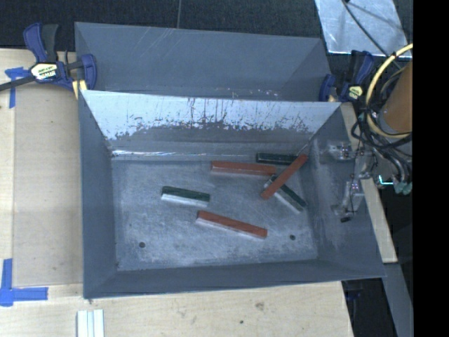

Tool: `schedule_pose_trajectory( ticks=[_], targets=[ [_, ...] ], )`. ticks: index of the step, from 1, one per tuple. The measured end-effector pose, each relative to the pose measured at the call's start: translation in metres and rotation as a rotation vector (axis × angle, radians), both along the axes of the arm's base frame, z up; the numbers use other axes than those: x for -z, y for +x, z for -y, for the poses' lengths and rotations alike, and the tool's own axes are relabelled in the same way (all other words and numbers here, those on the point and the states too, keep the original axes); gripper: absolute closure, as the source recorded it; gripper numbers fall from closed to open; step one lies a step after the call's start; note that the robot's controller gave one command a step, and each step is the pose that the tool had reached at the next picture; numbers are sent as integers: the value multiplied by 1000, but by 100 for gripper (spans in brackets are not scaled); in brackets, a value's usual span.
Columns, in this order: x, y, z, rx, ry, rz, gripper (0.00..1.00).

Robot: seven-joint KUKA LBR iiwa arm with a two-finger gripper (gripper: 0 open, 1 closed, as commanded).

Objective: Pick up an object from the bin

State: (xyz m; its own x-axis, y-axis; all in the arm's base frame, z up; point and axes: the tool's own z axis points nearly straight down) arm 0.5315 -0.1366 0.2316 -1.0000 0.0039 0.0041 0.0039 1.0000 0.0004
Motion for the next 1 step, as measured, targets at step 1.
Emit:
schedule_pose_trajectory(
  ticks=[1],
  targets=[
    [118, 7, -24, -102, 2, 0, 0]
  ],
)
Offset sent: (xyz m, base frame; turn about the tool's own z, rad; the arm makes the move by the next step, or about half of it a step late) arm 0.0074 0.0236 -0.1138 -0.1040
